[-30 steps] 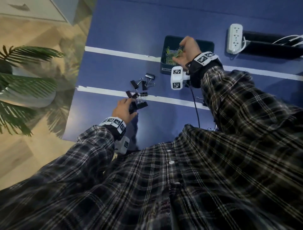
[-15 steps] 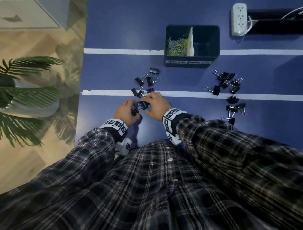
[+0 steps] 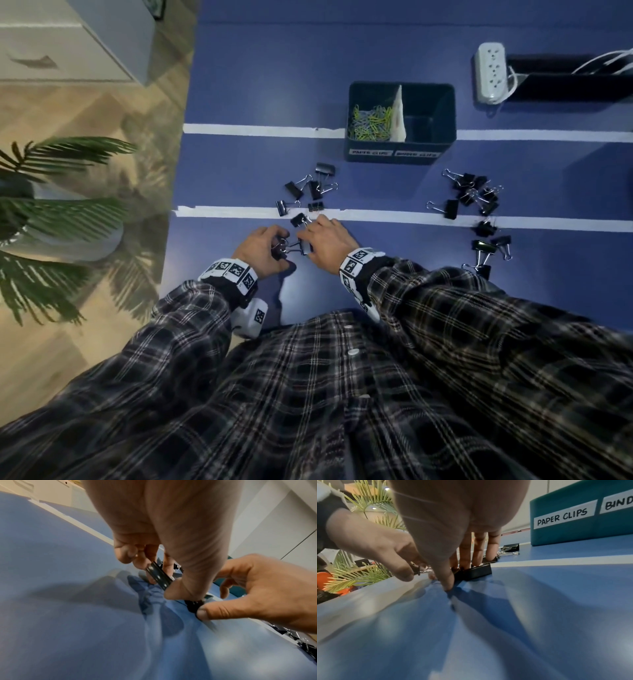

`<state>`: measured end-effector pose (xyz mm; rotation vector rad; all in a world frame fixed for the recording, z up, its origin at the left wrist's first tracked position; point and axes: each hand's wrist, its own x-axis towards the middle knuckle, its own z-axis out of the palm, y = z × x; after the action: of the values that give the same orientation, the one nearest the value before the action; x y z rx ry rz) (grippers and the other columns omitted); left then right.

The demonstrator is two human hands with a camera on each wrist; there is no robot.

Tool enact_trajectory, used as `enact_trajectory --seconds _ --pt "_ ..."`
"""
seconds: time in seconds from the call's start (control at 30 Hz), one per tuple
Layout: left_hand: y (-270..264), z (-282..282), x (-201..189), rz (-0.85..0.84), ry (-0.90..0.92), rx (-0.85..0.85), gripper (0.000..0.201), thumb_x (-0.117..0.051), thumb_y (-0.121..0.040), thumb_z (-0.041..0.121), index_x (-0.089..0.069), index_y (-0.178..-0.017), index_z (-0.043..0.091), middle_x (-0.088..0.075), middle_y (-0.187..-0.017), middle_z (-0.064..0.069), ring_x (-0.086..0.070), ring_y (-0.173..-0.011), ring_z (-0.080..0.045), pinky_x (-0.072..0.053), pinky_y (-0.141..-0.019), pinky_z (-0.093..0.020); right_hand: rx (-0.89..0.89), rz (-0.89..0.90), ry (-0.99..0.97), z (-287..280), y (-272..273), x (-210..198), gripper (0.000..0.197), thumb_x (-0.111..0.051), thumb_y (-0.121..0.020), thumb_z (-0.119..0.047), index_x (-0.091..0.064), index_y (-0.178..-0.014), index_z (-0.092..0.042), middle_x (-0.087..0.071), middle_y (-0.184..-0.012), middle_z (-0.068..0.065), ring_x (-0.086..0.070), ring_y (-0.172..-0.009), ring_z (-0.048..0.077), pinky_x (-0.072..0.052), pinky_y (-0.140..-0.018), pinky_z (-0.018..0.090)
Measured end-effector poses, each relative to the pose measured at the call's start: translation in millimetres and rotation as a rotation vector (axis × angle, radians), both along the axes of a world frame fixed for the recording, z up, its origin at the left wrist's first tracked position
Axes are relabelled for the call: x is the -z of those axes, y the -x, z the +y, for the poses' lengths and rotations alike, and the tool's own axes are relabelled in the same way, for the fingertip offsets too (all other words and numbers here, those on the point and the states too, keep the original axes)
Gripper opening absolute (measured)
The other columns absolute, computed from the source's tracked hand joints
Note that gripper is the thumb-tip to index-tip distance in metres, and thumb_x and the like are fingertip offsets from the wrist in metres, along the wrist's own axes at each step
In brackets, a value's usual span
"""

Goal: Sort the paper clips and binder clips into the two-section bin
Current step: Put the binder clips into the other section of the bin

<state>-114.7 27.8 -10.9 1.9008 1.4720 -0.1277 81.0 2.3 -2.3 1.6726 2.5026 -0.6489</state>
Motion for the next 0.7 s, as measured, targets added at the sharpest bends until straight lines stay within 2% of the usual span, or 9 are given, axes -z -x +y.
enact_trajectory --seconds 0.13,0.2,0.27,0.33,0.4,0.47,0.57,0.63,0.7 --pt "5 2 0 0.086 -0.066 0.005 0.06 -0.069 -0.069 0.04 -0.049 -0.124 0.03 -0.065 -0.096 0.0 -0.054 -0.099 -0.022 -0.047 -0.081 -0.032 0.121 0.188 0.009 -5 -8 5 0.063 -0.06 -0.082 -0.029 -0.042 -0.142 -0.022 -0.058 -0.124 0.004 -0.044 -0.115 0.024 -0.042 -0.096 0.041" --pt "5 3 -5 0.099 -0.163 0.01 0.055 -0.062 -0.07 0.038 -0.051 -0.124 0.028 -0.065 -0.087 0.001 -0.051 -0.098 -0.024 -0.04 -0.084 -0.034 0.302 0.343 0.042 -8 -10 9 0.069 -0.064 -0.082 -0.03 -0.038 -0.146 -0.027 -0.059 -0.113 0.004 -0.048 -0.105 0.021 -0.044 -0.093 0.035" --pt "1 5 -12 0.1 -0.281 -0.022 0.053 -0.055 -0.068 0.04 -0.056 -0.119 0.028 -0.065 -0.078 0.002 -0.051 -0.095 -0.026 -0.036 -0.085 -0.036 0.556 0.6 0.131 -9 -11 10 0.067 -0.071 -0.082 -0.027 -0.044 -0.143 -0.031 -0.054 -0.097 0.0 -0.052 -0.086 0.013 -0.045 -0.087 0.025" --pt "-5 8 -15 0.037 -0.32 -0.121 0.047 -0.054 -0.071 0.037 -0.061 -0.116 0.026 -0.063 -0.076 -0.006 -0.054 -0.09 -0.029 -0.038 -0.085 -0.035 0.859 0.933 0.326 -6 -13 4 0.051 -0.072 -0.083 -0.02 -0.057 -0.132 -0.026 -0.054 -0.085 -0.003 -0.052 -0.067 0.006 -0.049 -0.068 0.02" --pt "-13 14 -15 -0.06 -0.244 -0.217 0.036 -0.058 -0.079 0.03 -0.064 -0.114 0.024 -0.059 -0.076 -0.009 -0.06 -0.082 -0.031 -0.046 -0.08 -0.032 1.136 1.2 0.58 0 -17 -5 0.029 -0.062 -0.086 -0.019 -0.066 -0.115 -0.019 -0.058 -0.079 -0.002 -0.053 -0.06 0.007 -0.039 -0.047 0.022" --pt "-21 20 -14 -0.097 -0.168 -0.205 0.026 -0.057 -0.086 0.022 -0.061 -0.111 0.017 -0.059 -0.076 -0.006 -0.061 -0.079 -0.031 -0.047 -0.072 -0.031 1.335 1.366 0.689 5 -23 -13 0.02 -0.052 -0.082 -0.024 -0.064 -0.096 -0.016 -0.058 -0.078 0.002 -0.055 -0.06 0.014 -0.033 -0.046 0.02" --pt "-34 25 -9 -0.051 -0.212 -0.14 0.019 -0.048 -0.092 0.021 -0.056 -0.1 0.006 -0.062 -0.09 -0.015 -0.059 -0.083 -0.035 -0.046 -0.072 -0.037 1.385 1.397 0.748 12 -27 -21 0.011 -0.04 -0.081 -0.018 -0.051 -0.084 -0.014 -0.058 -0.077 0.006 -0.054 -0.054 0.018 -0.03 -0.045 0.018" --pt "-41 26 -5 0.029 -0.266 -0.136 0.021 -0.045 -0.093 0.025 -0.056 -0.096 0.007 -0.061 -0.099 -0.016 -0.059 -0.088 -0.037 -0.047 -0.074 -0.041 1.319 1.338 0.762 16 -27 -27 0.006 -0.041 -0.072 -0.019 -0.045 -0.076 -0.015 -0.06 -0.075 0.007 -0.054 -0.049 0.017 -0.027 -0.045 0.018" --pt "-44 26 -3 0.081 -0.25 -0.097 0.021 -0.047 -0.09 0.027 -0.053 -0.098 0.009 -0.062 -0.1 -0.014 -0.06 -0.088 -0.036 -0.048 -0.074 -0.04 1.279 1.292 0.753 20 -28 -31 0.007 -0.042 -0.066 -0.019 -0.041 -0.072 -0.014 -0.062 -0.072 0.008 -0.054 -0.046 0.019 -0.026 -0.045 0.02"
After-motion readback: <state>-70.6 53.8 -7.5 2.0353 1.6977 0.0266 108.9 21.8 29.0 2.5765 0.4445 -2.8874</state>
